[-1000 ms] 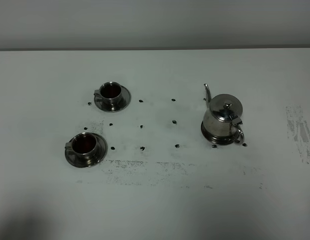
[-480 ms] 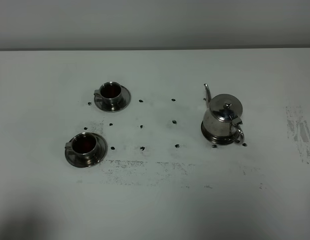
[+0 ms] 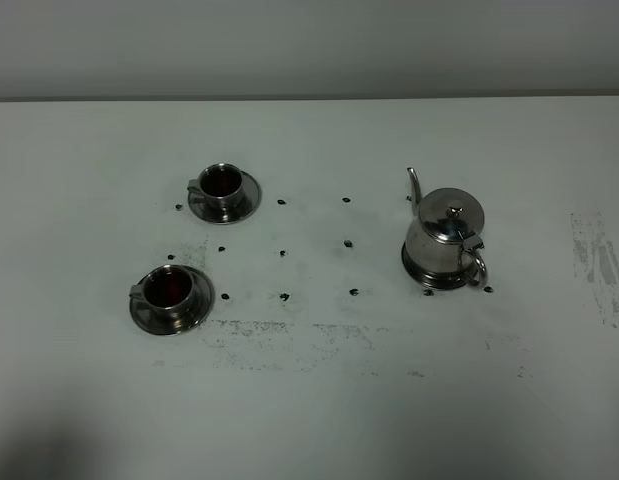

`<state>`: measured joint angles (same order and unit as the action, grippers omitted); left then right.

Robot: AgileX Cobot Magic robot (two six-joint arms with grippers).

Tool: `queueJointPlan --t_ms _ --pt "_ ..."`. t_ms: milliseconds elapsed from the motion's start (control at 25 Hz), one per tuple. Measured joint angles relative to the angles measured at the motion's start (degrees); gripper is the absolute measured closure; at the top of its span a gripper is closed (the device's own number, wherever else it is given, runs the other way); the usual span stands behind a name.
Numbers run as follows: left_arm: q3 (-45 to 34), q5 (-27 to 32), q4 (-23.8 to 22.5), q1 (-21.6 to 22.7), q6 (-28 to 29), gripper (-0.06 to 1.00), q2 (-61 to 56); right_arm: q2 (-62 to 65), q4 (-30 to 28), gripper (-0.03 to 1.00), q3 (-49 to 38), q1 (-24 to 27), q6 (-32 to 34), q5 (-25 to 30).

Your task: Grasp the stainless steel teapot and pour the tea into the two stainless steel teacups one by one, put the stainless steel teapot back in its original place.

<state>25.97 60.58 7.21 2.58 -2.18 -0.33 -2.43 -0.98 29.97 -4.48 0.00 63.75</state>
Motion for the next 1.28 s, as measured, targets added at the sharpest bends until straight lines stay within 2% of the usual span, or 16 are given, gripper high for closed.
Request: queueJointPlan --t_ms 1280 --pt "0.0 0.0 0.0 0.0 0.0 0.4 0.0 0.0 0.0 0.41 0.0 0.0 0.0 0.0"
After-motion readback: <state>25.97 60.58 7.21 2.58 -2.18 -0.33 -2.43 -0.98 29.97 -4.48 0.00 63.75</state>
